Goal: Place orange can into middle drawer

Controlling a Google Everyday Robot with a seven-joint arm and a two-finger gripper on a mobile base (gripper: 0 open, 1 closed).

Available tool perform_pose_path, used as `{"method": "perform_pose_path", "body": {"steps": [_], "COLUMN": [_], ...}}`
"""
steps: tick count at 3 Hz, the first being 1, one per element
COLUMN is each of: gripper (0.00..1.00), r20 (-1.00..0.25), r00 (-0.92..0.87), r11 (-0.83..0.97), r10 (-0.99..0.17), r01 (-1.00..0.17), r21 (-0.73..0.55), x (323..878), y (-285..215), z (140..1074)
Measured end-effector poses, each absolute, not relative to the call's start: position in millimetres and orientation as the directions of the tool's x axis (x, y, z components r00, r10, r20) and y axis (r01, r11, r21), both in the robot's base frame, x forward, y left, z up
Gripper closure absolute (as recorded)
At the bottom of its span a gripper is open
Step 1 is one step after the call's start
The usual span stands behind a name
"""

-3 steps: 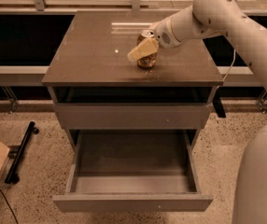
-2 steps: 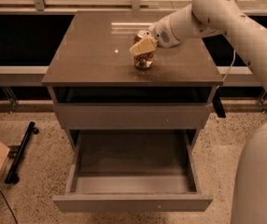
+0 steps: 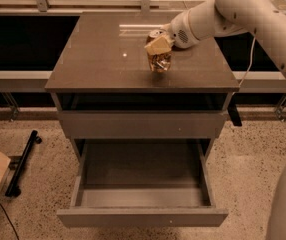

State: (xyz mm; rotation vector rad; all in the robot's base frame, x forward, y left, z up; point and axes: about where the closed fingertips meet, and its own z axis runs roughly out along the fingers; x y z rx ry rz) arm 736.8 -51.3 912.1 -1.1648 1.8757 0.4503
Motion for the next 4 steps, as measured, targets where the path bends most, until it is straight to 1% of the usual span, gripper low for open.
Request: {"method": "perform_pose_path", "body": {"steps": [1,2,3,4], "gripper": [1.00,1.00,1.00,1.00], "r20": [-0.821,-0.835,-0.857,-0.887], "r00": [-0.127,-0.054,0.015,0.083], "r11": [0.438,0.383,0.337,0.304], "r10": [-0.556,-0.548,-0.515,-0.454], "r01": [-0.885,-0.903,-0.916,-0.921], "r21": [-0.159,-0.193,-0.219,-0.242], "x": [697,645,592,536], "y": [-54,-57,-56,-51], "z": [932,946,950,943]}}
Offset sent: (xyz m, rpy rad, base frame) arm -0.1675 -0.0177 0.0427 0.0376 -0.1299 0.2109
